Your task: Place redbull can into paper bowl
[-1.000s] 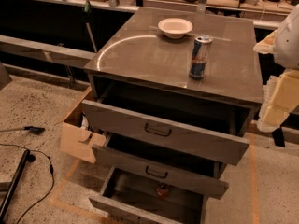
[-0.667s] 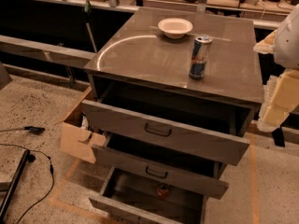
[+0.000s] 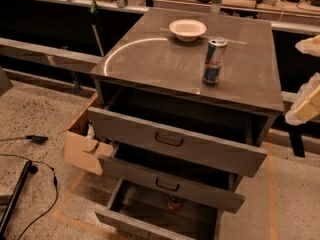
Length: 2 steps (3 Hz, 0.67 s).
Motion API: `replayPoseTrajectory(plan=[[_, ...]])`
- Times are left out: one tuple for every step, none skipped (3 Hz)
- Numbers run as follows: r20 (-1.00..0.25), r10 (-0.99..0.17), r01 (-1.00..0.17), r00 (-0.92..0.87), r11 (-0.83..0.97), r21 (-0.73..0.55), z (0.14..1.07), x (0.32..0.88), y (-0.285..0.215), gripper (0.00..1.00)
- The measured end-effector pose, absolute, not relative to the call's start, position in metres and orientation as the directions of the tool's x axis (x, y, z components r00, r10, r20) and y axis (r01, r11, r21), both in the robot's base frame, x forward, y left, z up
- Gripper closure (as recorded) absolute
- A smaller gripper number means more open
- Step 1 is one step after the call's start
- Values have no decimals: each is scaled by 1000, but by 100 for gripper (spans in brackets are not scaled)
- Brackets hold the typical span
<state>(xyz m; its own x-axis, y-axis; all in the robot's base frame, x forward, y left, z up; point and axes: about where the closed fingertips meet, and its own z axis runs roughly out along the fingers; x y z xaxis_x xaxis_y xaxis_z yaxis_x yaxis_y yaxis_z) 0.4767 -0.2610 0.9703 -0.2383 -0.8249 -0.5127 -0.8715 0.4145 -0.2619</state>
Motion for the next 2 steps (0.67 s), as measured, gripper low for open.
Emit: replayPoseTrajectory(plan=[[-668,-716,-836,-202,481,-264,970,508,-269,0],[-798,-580,-802,-164,549,-234,964,542,-270,0]])
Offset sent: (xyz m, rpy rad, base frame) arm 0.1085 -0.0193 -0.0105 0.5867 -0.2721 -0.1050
